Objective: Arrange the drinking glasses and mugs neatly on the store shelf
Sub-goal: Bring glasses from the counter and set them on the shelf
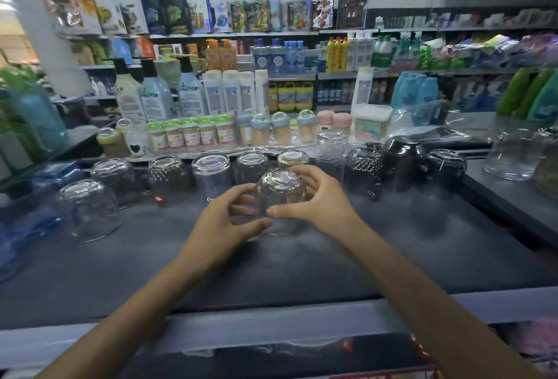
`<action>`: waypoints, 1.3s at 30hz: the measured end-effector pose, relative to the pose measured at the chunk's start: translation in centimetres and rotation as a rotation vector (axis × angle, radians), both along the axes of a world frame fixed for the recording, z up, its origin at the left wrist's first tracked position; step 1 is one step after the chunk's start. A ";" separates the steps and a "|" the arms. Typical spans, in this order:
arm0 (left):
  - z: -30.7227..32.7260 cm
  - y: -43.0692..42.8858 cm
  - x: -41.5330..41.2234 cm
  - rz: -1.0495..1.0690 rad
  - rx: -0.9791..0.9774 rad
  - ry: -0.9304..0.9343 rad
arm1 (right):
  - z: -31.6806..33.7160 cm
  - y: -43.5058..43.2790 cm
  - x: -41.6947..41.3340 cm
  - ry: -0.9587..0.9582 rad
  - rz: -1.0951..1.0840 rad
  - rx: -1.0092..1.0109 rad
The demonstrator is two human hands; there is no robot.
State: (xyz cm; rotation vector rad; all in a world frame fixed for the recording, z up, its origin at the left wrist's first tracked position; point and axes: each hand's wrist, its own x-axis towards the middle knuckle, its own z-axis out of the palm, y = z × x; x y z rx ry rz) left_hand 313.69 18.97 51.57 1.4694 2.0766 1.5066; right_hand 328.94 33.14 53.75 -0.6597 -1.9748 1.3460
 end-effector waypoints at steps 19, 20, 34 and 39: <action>0.2 -1.7 -3.1 0.124 -0.150 -0.050 | -0.6 -2.5 -4.1 -0.154 -0.040 0.117; 0.4 -2.2 -3.2 0.154 -0.162 0.004 | -0.3 -3.0 -3.4 -0.149 -0.057 0.113; 3.4 1.6 16.8 -0.456 0.215 0.050 | 0.8 -7.9 21.3 -0.114 -0.565 0.327; 4.2 10.8 25.4 -0.522 0.197 0.102 | 1.9 -2.6 30.2 -0.136 -0.717 0.412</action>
